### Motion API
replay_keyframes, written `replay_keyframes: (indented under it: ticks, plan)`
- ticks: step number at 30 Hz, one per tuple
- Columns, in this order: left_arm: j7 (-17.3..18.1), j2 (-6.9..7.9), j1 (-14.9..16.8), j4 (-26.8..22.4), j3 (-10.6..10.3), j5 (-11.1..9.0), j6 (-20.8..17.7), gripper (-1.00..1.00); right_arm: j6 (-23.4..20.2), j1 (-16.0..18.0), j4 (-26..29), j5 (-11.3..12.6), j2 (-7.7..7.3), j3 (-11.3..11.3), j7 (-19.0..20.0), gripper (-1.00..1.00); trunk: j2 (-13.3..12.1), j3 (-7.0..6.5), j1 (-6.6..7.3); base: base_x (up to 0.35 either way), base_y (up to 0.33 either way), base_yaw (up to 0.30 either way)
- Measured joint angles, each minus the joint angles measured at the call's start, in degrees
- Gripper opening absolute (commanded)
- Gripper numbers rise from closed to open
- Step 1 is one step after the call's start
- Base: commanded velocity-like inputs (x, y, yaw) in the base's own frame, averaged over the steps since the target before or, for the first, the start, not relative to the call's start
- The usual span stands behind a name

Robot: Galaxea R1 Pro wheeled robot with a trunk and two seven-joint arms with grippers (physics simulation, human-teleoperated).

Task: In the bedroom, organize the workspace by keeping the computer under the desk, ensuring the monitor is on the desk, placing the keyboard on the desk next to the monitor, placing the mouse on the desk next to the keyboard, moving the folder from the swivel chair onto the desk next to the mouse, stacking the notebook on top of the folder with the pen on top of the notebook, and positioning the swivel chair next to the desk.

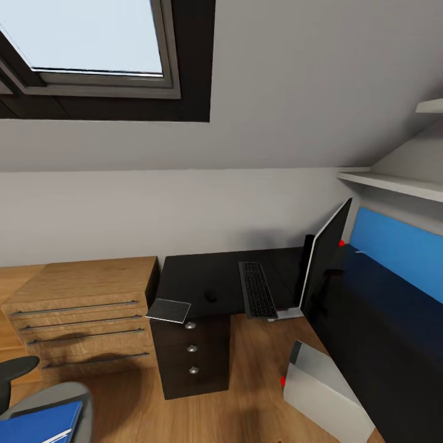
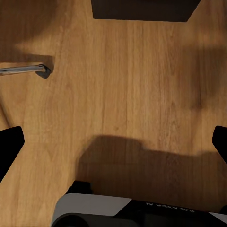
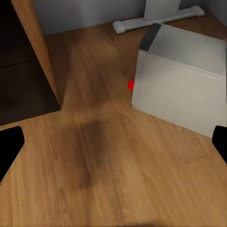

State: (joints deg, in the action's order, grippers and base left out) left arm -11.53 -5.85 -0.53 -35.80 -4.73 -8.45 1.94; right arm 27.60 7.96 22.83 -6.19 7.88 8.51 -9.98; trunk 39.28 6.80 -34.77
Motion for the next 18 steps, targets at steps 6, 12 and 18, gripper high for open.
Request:
replay_keyframes:
  ticks: [6, 12, 18]
  plan:
    - [-0.1, -0.01, 0.0, 0.0, 0.0, 0.1, 0.0, 1.00, -4.9, 7.6, 4.4, -0.2, -0.90, 0.0, -0.5, 1.00, 0.0, -0.01, 0.00, 0.000, 0.000, 0.000]
    - [-0.3, -0.01, 0.0, 0.0, 0.0, 0.0, 0.1, 1.00, -16.3, 16.7, 4.8, 0.0, -3.69, 0.0, -0.5, 1.00, 0.0, -0.01, 0.00, 0.000, 0.000, 0.000]
    - [-0.4, -0.07, 0.0, 0.3, 0.0, 0.0, 4.0, 1.00, -24.4, 25.8, 4.9, 0.0, -5.35, 0.1, -0.6, 1.00, 0.0, -0.01, 0.00, 0.000, 0.000, 0.000]
